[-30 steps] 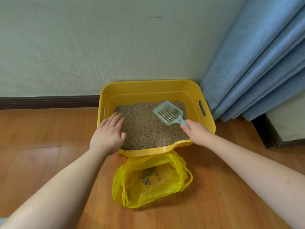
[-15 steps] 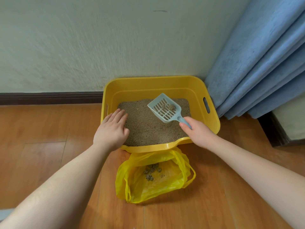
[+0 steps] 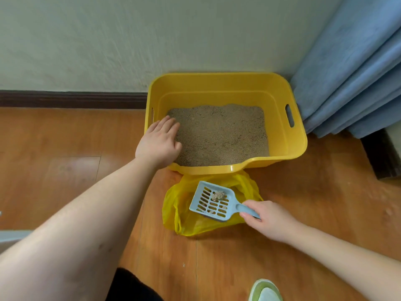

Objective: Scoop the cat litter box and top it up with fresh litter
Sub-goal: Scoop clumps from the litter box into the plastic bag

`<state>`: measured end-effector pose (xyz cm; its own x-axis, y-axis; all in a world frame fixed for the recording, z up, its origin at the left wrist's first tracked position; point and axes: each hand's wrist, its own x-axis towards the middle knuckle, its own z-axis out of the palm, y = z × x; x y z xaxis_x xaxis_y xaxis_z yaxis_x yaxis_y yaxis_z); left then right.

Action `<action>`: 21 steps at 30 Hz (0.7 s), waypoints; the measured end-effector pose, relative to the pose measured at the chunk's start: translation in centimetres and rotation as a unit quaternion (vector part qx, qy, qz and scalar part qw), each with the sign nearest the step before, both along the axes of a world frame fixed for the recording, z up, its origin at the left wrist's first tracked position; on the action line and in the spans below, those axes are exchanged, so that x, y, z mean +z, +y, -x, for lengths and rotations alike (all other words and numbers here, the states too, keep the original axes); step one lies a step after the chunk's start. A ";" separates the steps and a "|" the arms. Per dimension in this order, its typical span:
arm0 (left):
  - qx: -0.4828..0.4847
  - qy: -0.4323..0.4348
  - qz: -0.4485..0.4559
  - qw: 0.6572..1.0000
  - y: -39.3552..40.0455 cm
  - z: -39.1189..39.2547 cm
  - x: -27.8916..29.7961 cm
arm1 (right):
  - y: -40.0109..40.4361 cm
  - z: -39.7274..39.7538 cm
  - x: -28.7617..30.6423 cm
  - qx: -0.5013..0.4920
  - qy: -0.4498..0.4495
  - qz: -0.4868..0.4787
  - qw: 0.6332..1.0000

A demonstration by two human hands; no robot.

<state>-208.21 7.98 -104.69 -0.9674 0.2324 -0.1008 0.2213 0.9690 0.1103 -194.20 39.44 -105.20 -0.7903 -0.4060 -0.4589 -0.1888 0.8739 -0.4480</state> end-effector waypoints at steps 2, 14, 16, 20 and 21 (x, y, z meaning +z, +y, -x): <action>-0.001 0.000 0.003 1.000 0.0 -0.1 0.0 | 0.0 -0.5 -1.1 0.029 -0.002 -0.050 0.998; -0.004 0.016 0.005 1.000 -0.1 0.0 -0.2 | 0.1 -0.1 -4.4 -0.010 -0.085 0.079 0.993; -0.003 0.017 0.006 1.000 -0.1 0.0 -0.3 | 0.2 0.0 -4.8 -0.038 -0.085 0.098 0.991; -0.002 0.021 0.006 1.000 -0.2 0.1 -0.5 | 0.1 0.3 -4.7 -0.096 -0.122 0.139 0.978; -0.003 0.022 0.006 1.000 -0.2 0.1 -0.5 | 0.0 0.4 -4.6 -0.106 -0.133 0.150 0.974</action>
<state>-208.28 7.79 -105.20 -0.9696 0.2370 -0.0613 0.2312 0.9688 0.0889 -194.60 39.48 -109.78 -0.7396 -0.3950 -0.5450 0.1393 0.7024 -0.6980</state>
